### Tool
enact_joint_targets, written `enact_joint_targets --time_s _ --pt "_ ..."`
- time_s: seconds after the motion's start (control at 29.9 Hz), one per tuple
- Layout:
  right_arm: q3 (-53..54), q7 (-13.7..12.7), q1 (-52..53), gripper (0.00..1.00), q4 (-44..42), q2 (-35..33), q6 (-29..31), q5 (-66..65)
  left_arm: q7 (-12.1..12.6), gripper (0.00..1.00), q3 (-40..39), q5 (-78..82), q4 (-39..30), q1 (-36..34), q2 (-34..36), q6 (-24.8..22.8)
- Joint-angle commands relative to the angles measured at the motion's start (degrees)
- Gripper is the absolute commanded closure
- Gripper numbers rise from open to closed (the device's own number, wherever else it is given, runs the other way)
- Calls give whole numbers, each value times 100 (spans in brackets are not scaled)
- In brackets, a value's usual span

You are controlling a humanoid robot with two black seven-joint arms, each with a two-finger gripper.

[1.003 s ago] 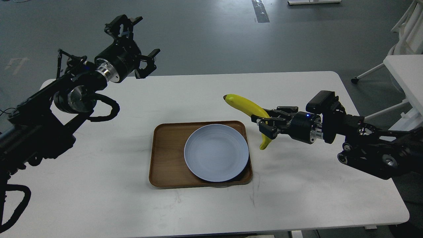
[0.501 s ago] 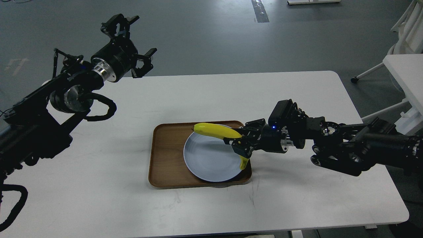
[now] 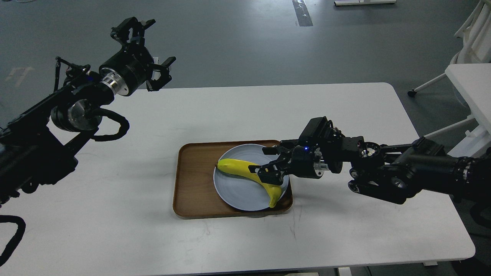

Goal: Place banana on plate with both arms

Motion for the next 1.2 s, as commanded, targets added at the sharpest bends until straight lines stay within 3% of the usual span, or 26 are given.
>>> enact_joint_targets --time_s 0.0,0.1,0.17,0.23,0.3,0.43,0.53,0.77,0.9,1.17 --pt "278 -14 307 0 130 -208 -9 629 8 2 -7 -9 -3 2 1 -8" --pt "902 -49 458 0 227 -314 26 1850 8 2 -15 -9 15 2 10 -8" --pt "1324 -286 510 0 315 -332 105 3036 8 2 -15 -9 -3 2 10 -8" --pt "1972 -777 546 0 359 -349 429 4711 8 2 -15 -9 15 19 -16 -8" --pt "2352 -963 511 0 368 -376 588 5428 -1 2 -15 -9 15 46 -25 -8" --pt "3494 -1691 353 0 271 -393 1019 7466 8 2 -7 0 15 81 -25 -104" --pt "3846 -1956 335 0 202 -411 1168 8022 -1 2 -33 -9 15 177 -7 -262" --pt "4111 -2045 282 0 -159 -244 1310 8182 -1 2 -59 -44 -11 309 -43 -316" --pt "4164 -2036 230 0 -221 -209 1336 8182 -1 2 -59 -70 -3 318 10 -693" --pt "4190 -2071 -148 0 -72 -209 1327 8226 -1 2 -217 -88 41 397 -86 -615"
